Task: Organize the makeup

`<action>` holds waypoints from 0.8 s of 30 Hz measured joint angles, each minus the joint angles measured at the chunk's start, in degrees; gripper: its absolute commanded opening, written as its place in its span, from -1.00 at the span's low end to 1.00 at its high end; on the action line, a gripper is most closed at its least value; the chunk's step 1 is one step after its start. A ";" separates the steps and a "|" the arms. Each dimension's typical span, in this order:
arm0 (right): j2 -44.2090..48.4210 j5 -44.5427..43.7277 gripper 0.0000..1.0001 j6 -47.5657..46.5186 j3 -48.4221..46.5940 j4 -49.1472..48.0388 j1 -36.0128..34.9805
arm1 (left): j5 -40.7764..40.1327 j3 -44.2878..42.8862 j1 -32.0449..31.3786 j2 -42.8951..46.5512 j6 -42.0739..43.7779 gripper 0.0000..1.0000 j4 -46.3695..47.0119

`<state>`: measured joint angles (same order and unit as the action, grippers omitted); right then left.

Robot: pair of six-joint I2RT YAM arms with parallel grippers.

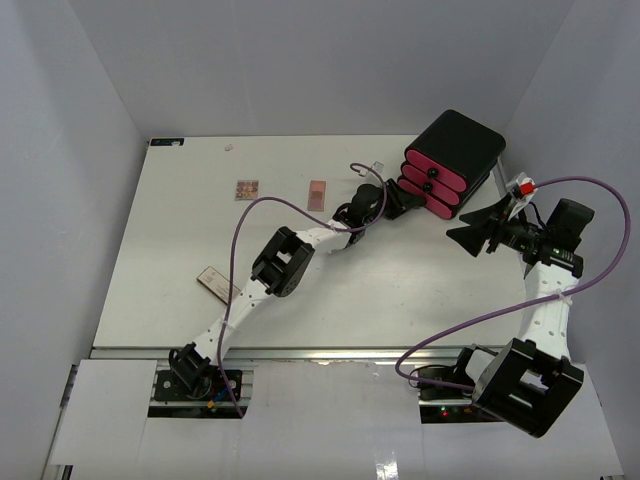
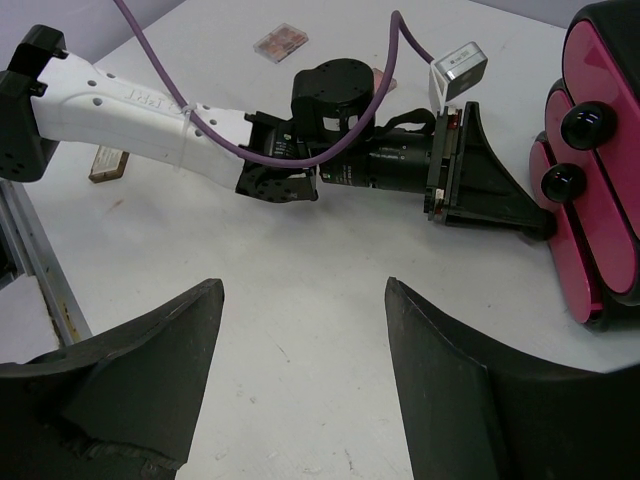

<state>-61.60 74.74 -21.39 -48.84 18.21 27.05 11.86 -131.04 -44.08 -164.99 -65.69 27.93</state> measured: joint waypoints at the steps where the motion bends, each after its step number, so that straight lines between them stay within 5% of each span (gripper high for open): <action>1: 0.00 0.00 0.44 0.00 0.00 -0.01 0.04 | 0.11 0.96 0.03 0.35 -0.10 -0.31 0.86; 14: 0.00 -0.22 0.44 0.18 1.49 -0.56 0.33 | 4.65 33.50 0.43 19.16 2.90 -0.28 8.68; 17: 0.00 -0.44 0.44 0.24 2.16 -0.69 0.33 | 5.85 39.34 0.62 22.72 4.08 -0.15 9.61; 24: 0.00 -0.66 0.45 0.27 2.68 -1.20 0.33 | 9.06 41.61 0.90 24.15 5.27 0.50 9.82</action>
<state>-61.60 74.08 -21.12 -46.16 17.01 27.38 20.92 -89.43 -43.18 -140.84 -60.42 37.74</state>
